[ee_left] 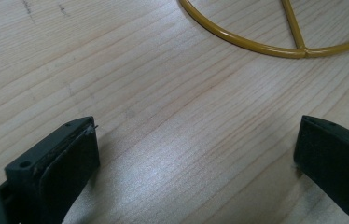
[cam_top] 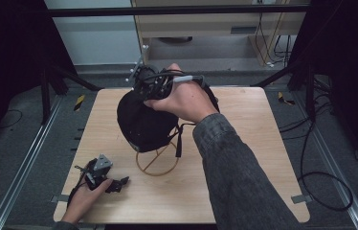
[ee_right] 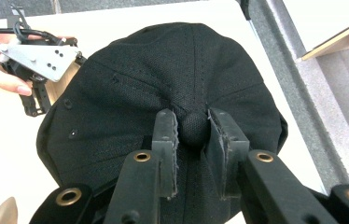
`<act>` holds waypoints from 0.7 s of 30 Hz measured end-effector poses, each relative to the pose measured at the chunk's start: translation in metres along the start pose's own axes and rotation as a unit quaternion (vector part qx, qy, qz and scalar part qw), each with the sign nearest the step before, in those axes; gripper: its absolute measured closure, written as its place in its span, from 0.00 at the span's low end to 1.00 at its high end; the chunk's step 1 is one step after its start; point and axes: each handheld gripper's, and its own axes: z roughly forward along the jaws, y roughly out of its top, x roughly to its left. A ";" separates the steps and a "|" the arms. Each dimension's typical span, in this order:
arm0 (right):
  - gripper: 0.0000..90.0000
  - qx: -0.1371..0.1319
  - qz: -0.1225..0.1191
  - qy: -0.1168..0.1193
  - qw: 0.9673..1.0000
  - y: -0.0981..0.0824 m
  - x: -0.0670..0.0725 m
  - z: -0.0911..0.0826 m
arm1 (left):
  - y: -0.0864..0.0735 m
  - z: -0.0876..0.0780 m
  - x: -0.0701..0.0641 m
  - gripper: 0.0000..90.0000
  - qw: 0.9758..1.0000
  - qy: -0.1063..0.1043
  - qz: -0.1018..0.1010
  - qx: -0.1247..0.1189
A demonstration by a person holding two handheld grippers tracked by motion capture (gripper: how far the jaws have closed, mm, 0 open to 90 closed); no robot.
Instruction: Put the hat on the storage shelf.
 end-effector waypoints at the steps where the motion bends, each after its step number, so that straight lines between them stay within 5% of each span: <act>1: 0.82 0.000 0.000 0.000 1.000 0.000 0.000 0.000 | 0.000 0.000 0.000 0.00 1.000 0.000 0.000 0.000; 21: 0.82 0.010 0.012 0.017 1.000 -0.002 0.001 0.032 | 0.000 0.000 0.000 0.00 1.000 0.000 0.000 0.000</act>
